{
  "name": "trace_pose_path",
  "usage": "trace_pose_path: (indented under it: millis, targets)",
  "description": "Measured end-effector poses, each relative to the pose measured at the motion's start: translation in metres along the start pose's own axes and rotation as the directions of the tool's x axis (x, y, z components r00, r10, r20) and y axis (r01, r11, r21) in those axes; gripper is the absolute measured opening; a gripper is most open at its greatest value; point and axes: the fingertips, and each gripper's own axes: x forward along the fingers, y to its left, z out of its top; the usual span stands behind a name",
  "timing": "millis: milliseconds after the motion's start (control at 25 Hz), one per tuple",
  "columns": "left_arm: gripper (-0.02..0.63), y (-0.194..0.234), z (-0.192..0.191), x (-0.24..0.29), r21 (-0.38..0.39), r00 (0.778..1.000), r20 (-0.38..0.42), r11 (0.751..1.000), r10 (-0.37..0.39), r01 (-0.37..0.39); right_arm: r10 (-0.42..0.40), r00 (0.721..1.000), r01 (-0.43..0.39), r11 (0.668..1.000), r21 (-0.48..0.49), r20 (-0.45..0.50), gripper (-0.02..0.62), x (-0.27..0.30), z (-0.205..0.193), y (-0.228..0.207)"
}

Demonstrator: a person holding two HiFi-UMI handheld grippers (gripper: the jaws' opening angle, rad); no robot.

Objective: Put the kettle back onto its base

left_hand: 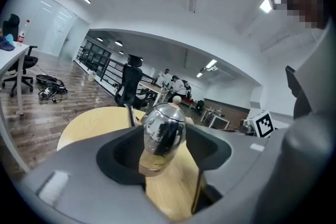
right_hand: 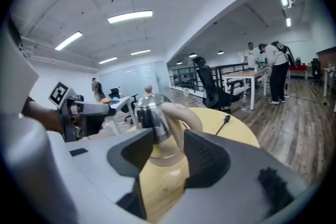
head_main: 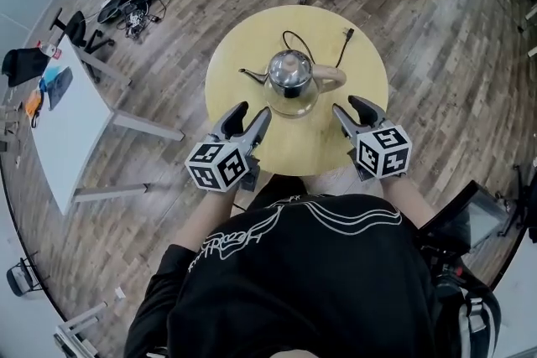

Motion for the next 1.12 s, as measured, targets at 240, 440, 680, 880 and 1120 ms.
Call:
trace_pose_path:
  millis: [240,440,680,880,1120]
  targets:
    - [0.181,-0.063,0.008,-0.035,0.021,0.988,0.003,0.988,-0.156,0.156,0.216,0.976,-0.214,0.976,-0.048,0.034,0.18,-0.049,0.034,0.064]
    - [0.054,-0.108,0.015,-0.059,0.093,0.965,-0.004,0.961,-0.261,0.261,0.379,0.923,-0.376,0.925,-0.048,0.07,0.066,-0.086,0.051,0.11]
    - [0.006,-0.145,0.021,-0.073,0.158,0.936,-0.038,0.923,-0.349,0.351,0.468,0.882,-0.462,0.882,-0.089,0.058,0.006,-0.106,0.055,0.141]
    - [0.006,-0.154,0.015,-0.066,0.216,0.927,-0.113,0.901,-0.358,0.375,0.464,0.885,-0.463,0.885,-0.039,0.037,0.006,-0.105,0.052,0.143]
    - [0.006,-0.156,0.016,-0.092,0.21,0.916,-0.155,0.894,-0.37,0.396,0.396,0.918,-0.396,0.917,0.037,0.015,0.006,-0.108,0.04,0.164]
